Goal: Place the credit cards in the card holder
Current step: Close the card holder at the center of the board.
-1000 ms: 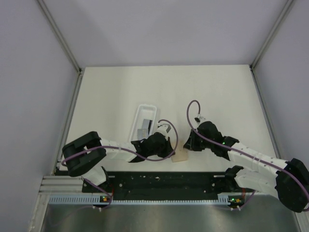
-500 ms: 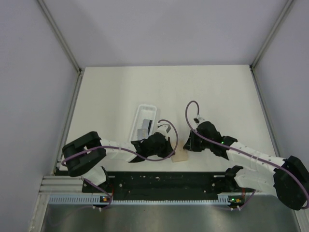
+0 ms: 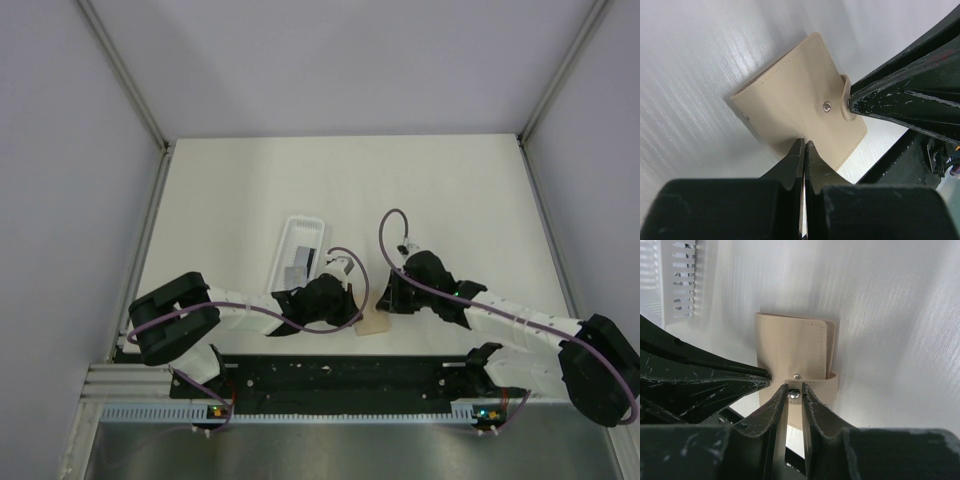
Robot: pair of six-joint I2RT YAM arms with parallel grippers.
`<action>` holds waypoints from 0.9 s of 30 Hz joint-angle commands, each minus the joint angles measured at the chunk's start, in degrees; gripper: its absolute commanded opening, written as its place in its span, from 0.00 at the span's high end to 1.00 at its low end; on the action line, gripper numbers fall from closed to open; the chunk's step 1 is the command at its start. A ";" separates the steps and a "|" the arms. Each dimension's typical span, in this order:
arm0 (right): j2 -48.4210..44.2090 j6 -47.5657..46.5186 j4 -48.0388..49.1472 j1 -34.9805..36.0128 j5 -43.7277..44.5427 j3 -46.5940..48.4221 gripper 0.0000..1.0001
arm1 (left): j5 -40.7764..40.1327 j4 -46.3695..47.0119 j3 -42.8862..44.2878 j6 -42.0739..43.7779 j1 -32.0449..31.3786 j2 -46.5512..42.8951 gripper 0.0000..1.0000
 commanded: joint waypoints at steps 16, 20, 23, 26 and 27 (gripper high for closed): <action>3.50 0.53 5.00 1.89 -0.96 0.49 0.83 | 0.34 -1.44 -1.11 0.42 -0.01 0.24 1.00; 3.68 0.53 5.17 1.98 -0.78 0.32 0.83 | 0.25 -1.44 -1.20 0.25 -0.01 0.24 1.00; 3.77 0.36 5.09 1.98 -0.61 0.32 0.83 | 0.25 -1.18 -1.38 0.16 -0.10 0.16 1.00; 4.03 0.18 4.91 2.07 -0.43 0.32 0.83 | 0.34 -1.09 -1.29 0.25 -0.01 0.33 1.00; 4.03 0.18 4.91 2.07 -0.26 0.32 0.83 | 0.34 -1.18 -1.29 0.16 -0.01 0.24 1.00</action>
